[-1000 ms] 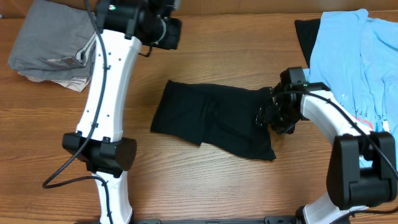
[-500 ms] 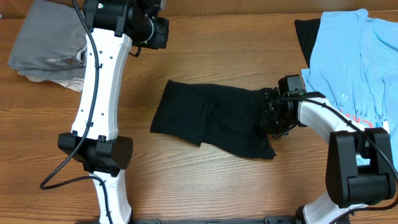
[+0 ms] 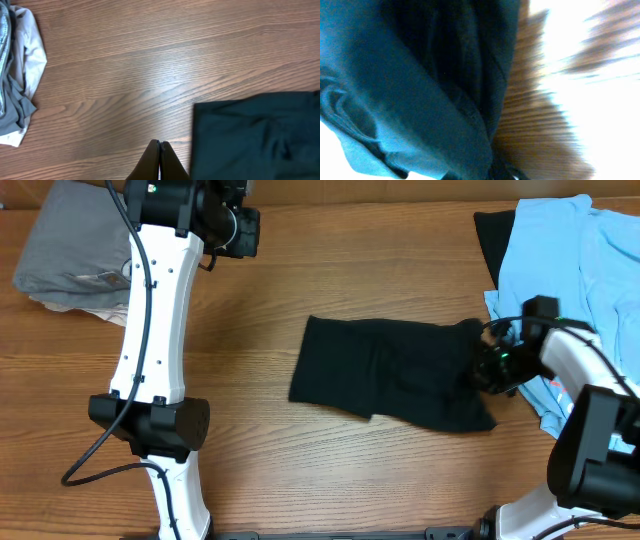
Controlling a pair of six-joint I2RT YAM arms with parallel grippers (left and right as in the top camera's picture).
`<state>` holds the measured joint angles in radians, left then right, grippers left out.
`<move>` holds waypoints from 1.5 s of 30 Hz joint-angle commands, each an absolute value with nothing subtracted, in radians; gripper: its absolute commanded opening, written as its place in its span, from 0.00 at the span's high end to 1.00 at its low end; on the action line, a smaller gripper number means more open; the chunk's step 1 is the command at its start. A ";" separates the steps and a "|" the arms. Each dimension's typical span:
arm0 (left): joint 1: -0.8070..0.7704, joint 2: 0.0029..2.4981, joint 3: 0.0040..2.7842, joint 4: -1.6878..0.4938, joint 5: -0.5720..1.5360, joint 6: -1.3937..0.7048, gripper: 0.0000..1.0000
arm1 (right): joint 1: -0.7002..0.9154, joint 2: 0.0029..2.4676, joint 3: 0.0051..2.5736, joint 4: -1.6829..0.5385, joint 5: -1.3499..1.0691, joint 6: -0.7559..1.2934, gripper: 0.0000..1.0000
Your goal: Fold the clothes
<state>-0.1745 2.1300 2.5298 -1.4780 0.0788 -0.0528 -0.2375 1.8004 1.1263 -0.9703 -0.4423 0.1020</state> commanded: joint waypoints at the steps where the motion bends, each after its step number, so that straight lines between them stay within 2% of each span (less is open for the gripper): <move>1: -0.163 2.120 2.548 -1.478 0.070 -0.068 0.96 | -0.238 1.790 1.222 -1.018 -0.478 0.033 0.96; 5: -0.149 2.120 2.548 -1.477 0.066 -0.067 0.96 | -0.168 1.766 1.306 -1.083 -0.506 0.036 0.96; 10: -0.120 2.120 2.548 -1.473 0.066 -0.067 0.96 | 0.008 1.722 1.384 -1.097 -0.513 0.133 0.96; 21: -0.057 2.123 2.541 -1.445 0.067 -0.067 0.96 | 0.503 1.757 1.403 -0.832 -0.228 0.421 0.96; 22: -0.055 2.123 2.535 -1.439 0.067 -0.068 0.96 | 0.534 1.771 1.403 -0.804 -0.203 0.424 0.92; 24: -0.054 2.123 2.518 -1.427 0.067 -0.068 0.96 | 0.577 1.805 1.403 -0.754 -0.175 0.426 0.73; 25: -0.054 2.123 2.504 -1.416 0.068 -0.068 0.96 | 0.600 1.830 1.403 -0.715 -0.173 0.427 0.67; 28: -0.054 2.123 2.456 -1.389 0.071 -0.073 0.96 | 0.642 1.875 1.403 -0.628 -0.218 0.427 0.36; 29: -0.054 2.123 2.438 -1.380 0.071 -0.076 0.96 | 0.653 1.876 1.403 -0.602 -0.253 0.427 0.32; 31: -0.054 2.123 2.406 -1.365 0.071 -0.076 0.96 | 0.665 1.873 1.405 -0.549 -0.340 0.414 0.29; 34: -0.051 2.123 2.372 -1.352 0.071 -0.076 0.96 | 0.668 1.860 1.434 -0.533 -0.435 0.412 0.31; 40: -0.049 2.123 2.363 -1.400 0.113 -0.071 0.96 | 0.586 1.754 1.554 -0.756 -0.392 0.391 0.34; 42: -0.051 2.123 2.349 -1.444 0.186 -0.025 0.96 | 0.531 1.709 1.570 -0.830 -0.347 0.395 0.30; 45: -0.058 2.123 2.308 -1.497 0.272 0.032 0.89 | 0.422 1.655 1.571 -0.924 -0.310 0.397 0.17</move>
